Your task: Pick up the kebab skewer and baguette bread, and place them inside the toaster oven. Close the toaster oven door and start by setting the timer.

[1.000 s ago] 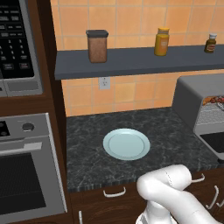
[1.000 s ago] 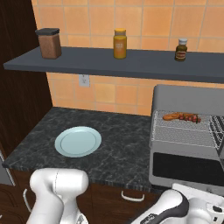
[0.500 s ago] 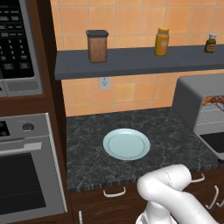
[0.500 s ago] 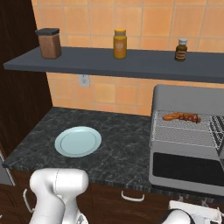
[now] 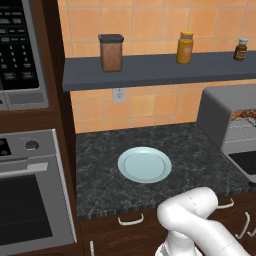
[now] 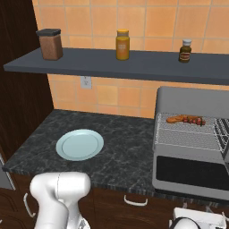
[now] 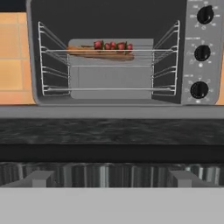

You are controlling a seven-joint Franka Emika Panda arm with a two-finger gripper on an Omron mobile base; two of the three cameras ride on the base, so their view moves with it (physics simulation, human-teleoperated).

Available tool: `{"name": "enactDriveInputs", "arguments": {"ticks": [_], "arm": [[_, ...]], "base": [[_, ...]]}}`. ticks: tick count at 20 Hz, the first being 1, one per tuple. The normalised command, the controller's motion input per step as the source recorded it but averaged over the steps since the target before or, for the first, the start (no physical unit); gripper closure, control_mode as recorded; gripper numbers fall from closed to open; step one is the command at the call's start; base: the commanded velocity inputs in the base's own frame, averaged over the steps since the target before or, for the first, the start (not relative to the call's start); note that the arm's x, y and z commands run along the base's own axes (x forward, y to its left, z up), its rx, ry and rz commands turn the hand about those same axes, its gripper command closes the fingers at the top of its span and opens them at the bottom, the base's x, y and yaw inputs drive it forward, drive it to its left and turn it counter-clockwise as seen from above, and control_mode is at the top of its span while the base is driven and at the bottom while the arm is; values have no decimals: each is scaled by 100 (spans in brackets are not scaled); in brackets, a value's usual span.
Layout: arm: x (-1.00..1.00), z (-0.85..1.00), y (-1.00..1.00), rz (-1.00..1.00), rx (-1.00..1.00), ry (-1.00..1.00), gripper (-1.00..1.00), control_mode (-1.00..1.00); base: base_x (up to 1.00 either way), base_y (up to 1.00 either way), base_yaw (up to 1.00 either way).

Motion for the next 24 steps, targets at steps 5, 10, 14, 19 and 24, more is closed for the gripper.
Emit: {"name": "enactDriveInputs", "arguments": {"ticks": [5, 10, 14, 19, 24], "arm": [[23, -4, 0, 0, 0, 0, -100, -100], [21, -6, 0, 0, 0, 0, -100, -100], [14, -8, 0, 0, 0, 0, -100, -100], [2, -12, 0, 0, 2, 0, -100, -100], [16, -2, 0, 0, 0, 0, -100, -100]], "base": [[0, 0, 0], [0, 0, 0], [0, 0, 0], [0, 0, 0], [0, 0, 0]]}}
